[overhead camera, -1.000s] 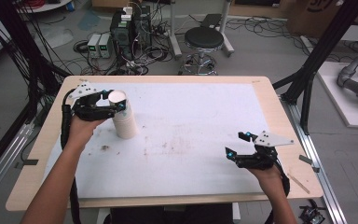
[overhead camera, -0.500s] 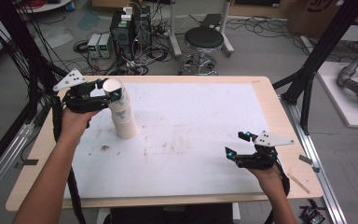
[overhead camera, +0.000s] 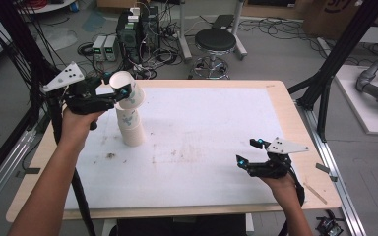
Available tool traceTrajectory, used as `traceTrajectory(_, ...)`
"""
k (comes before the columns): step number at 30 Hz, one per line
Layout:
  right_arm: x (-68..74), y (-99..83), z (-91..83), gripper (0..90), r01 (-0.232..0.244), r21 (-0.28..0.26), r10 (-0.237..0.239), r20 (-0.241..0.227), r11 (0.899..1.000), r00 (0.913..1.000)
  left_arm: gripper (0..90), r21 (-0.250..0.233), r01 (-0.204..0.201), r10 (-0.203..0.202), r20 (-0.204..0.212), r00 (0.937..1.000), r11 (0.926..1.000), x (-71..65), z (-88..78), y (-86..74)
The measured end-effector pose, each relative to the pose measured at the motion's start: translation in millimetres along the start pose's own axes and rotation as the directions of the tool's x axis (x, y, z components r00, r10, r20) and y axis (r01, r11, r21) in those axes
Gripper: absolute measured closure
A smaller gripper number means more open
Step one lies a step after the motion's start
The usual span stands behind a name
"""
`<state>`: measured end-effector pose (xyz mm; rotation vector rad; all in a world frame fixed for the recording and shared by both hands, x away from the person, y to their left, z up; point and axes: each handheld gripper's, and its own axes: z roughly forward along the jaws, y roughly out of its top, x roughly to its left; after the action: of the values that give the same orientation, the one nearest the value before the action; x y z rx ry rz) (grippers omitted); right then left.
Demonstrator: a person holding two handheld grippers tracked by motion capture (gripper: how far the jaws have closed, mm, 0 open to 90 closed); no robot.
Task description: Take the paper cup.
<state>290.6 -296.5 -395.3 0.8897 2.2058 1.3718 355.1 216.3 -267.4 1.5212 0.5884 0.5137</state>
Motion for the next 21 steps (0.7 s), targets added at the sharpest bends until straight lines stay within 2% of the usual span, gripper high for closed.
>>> traceTrajectory(1,0.1,0.2,0.2,19.6,0.004,-0.002,-0.004,-0.002,1.0,1.0,35.1,0.0,0.0,0.0,0.0,1.0,1.0,0.0,0.0,0.0)
traceTrajectory(2,0.5,0.5,0.2,19.6,0.001,-0.001,-0.001,-0.002,1.0,1.0,35.1,0.004,0.002,-0.002,0.027,0.9996,1.0,-4.9,3.9,-1.7)
traceTrajectory(5,0.9,0.9,0.3,19.6,-0.001,-0.001,0.001,-0.003,1.0,1.0,35.1,0.012,0.001,-0.001,0.045,0.999,0.9999,-9.4,8.1,-3.8)
traceTrajectory(6,0.7,1.0,0.3,19.6,0.004,-0.003,-0.004,-0.006,1.0,1.0,35.1,0.02,0.001,-0.002,0.064,0.998,0.9998,-13.2,12.0,-5.8)
traceTrajectory(14,1.0,2.8,1.7,19.5,-0.003,-0.005,0.003,-0.021,1.0,0.9998,35.2,0.051,-0.004,-0.002,0.111,0.9938,0.9987,-26.7,25.1,-15.9)
traceTrajectory(16,1.4,5.2,5.9,19.4,-0.021,0.012,0.021,-0.06,1.0,0.998,35.3,0.072,0.003,-0.013,0.129,0.9916,0.9974,-31.6,30.0,-23.1)
traceTrajectory(21,6.2,10.9,12.6,19.4,-0.005,0.02,0.008,-0.107,1.0,0.9943,35.3,0.092,0.008,-0.022,0.15,0.9884,0.9958,-39.0,36.7,-35.0)
